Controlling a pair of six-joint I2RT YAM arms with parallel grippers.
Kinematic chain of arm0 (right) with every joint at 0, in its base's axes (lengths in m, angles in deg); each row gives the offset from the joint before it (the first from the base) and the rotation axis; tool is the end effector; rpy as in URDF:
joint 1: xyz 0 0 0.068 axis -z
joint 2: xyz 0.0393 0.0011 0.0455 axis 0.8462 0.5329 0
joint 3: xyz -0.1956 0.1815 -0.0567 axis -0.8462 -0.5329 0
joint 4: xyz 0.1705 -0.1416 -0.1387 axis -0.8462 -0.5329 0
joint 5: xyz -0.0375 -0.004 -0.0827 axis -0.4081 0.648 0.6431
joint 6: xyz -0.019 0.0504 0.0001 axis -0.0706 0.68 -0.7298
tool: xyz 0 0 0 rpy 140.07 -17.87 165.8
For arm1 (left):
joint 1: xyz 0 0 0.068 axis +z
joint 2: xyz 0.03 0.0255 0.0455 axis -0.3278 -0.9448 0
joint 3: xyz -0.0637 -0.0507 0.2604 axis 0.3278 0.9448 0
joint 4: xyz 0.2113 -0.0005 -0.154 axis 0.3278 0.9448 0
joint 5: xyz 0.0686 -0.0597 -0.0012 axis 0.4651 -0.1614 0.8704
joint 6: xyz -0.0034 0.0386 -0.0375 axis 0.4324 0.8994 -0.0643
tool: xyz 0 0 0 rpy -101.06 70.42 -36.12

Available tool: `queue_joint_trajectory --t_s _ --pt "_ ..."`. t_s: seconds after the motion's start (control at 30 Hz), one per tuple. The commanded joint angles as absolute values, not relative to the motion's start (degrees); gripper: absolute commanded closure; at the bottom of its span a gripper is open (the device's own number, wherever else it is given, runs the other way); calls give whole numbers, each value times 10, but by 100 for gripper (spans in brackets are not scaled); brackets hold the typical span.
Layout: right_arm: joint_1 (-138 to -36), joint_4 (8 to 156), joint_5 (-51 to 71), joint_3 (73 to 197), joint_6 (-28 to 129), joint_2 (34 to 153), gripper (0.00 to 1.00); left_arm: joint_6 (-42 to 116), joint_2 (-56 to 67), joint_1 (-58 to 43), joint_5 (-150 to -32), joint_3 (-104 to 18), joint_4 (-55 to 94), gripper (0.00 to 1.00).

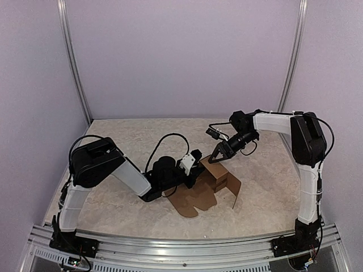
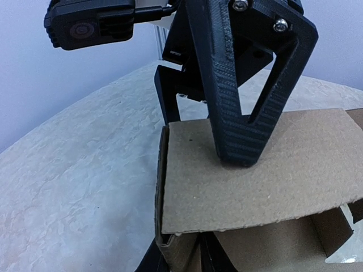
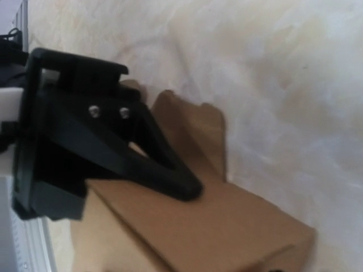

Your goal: Fold the paper box

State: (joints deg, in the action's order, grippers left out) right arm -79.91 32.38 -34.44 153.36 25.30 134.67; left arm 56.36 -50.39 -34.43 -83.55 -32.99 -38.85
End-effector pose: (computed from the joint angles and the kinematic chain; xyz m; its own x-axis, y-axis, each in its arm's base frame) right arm 0.3816 0.1853 0.1788 -0.7476 -0.5114 -0.4239 -0.6371 0.3716 0.6753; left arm 0.2644 -0.3592 0.0911 0.0288 0.1905 -0.9813 0.8190 0.5583 0.1324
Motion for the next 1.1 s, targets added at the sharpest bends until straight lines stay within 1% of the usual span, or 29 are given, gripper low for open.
queue_joint_trajectory --t_s 0.0,0.1,0.23,0.53,0.57,0.73,0.77,0.83,0.93,1.0,1.07 --pt "-806 314 -330 1538 252 1368 39 574 -520 -347 -836 -348 -355 79" --pt "-806 311 -340 1538 250 1373 43 580 -527 -345 -843 -358 -351 76" --pt "-805 301 -357 1545 243 1379 43 581 -535 -340 -848 -365 -355 79" --pt "-805 272 -400 1554 219 1393 42 588 -557 -329 -868 -394 -353 78" --pt "-805 271 -402 1554 218 1395 42 589 -558 -328 -869 -396 -352 79" --pt "-805 270 -416 1550 219 1390 41 582 -566 -329 -846 -407 -351 88" --pt "-805 271 -418 1546 221 1389 41 575 -567 -330 -832 -406 -354 90" --pt "-805 279 -421 1536 228 1384 40 546 -567 -337 -778 -406 -367 100" --pt "-806 288 -432 1523 242 1380 39 509 -567 -357 -674 -416 -373 100" --pt "-805 293 -442 1518 252 1377 38 516 -572 -373 -624 -429 -373 100" --pt "-805 303 -454 1510 265 1373 38 523 -581 -389 -547 -448 -375 100"
